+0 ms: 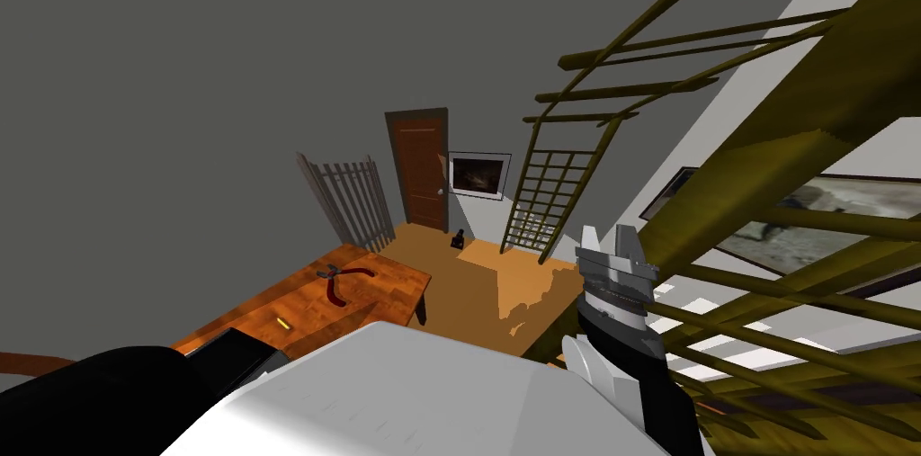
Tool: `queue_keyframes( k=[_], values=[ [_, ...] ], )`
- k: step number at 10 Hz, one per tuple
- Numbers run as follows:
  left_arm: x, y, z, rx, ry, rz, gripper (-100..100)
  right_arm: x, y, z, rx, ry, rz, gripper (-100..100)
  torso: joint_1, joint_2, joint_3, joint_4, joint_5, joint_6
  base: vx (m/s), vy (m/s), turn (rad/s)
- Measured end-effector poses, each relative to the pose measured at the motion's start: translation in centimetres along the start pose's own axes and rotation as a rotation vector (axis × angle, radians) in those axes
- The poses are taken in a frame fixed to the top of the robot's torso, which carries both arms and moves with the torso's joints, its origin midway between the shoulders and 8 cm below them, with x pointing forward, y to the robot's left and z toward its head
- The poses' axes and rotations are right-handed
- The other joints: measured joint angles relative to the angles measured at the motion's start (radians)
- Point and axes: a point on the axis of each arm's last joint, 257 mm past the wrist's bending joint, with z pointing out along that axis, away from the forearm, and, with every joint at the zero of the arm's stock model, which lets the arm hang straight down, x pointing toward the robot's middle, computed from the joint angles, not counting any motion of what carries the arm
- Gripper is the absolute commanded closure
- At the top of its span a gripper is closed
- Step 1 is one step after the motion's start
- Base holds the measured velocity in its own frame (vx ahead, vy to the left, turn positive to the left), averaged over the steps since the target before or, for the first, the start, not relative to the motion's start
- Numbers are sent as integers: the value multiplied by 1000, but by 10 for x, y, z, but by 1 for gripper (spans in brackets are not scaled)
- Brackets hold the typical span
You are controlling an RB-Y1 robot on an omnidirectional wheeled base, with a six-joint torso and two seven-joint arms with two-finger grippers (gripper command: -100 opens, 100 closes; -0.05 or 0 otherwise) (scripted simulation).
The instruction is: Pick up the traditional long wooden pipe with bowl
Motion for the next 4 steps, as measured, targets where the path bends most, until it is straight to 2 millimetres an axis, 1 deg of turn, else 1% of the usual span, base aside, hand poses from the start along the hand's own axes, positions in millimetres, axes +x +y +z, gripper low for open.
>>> queue_keyframes(
  k=[2, 3, 4],
  values=[
    [-10, 1, -8, -1, 0, 0, 100, 0, 0, 0, 0, 0, 0, 0, 0, 0, 0, 0, 0, 0, 35, -40, -6],
    [-14, 0, -10, -2, 0, -4, 100, 0, 0, 0, 0, 0, 0, 0, 0, 0, 0, 0, 0, 0, 11, -19, 3],
    [-15, 0, -11, -3, 0, -3, 0, 0, 0, 0, 0, 0, 0, 0, 1, 1, 1, 0, 1, 0, 0, 0, 0]
  ],
)
